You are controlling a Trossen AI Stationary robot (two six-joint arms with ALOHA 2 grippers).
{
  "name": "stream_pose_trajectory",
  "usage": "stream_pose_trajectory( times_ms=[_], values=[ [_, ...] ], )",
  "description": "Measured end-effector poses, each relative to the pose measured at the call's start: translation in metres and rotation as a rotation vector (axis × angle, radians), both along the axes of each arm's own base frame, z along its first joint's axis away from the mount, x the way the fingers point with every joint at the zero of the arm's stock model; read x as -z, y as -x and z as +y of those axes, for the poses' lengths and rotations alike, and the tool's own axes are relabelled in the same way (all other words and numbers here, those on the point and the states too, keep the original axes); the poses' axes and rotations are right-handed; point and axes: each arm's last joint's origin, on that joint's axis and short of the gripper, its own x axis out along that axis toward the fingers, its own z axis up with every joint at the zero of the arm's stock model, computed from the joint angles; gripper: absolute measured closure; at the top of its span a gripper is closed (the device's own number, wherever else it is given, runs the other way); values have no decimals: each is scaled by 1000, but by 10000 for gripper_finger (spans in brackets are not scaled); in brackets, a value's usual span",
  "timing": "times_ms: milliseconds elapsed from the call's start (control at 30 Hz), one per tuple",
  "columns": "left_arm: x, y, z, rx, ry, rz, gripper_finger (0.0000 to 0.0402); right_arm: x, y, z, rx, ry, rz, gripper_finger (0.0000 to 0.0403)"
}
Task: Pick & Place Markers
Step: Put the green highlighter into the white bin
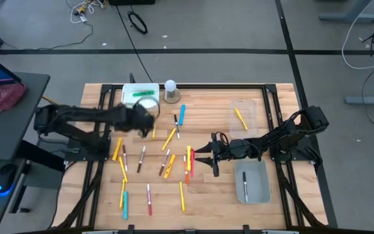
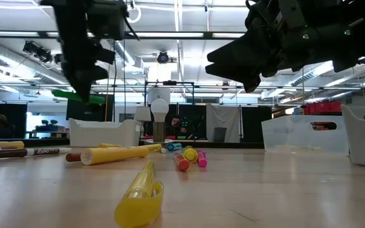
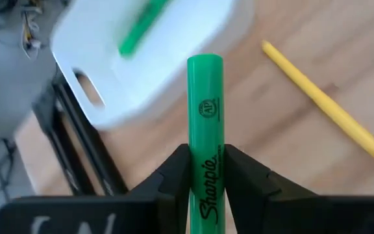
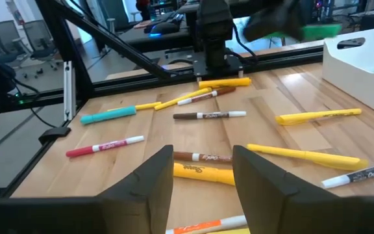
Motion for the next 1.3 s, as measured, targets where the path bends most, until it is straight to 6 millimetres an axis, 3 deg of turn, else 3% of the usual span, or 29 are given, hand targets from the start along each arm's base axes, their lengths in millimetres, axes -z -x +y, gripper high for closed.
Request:
stream_pose_trajectory(
  times_ms=[133,333,533,800,1000,1300],
  values=[
    [-5,-3,44,90,14,5,318,0,0,0,0,0,0,243],
    [-12,10,108,157,-77,8,326,0,0,0,0,-3,1,243],
    [-6,25,150,350,-15,-24,327,0,-1,-3,12,-21,0,243],
    [35,20,172,547,103,155,326,-3,-2,-7,31,-43,-29,243],
    [61,11,182,584,136,191,323,-3,-2,-8,37,-60,-30,243],
    [78,7,186,614,173,195,316,-3,-2,-8,37,-60,-30,243]
  ],
)
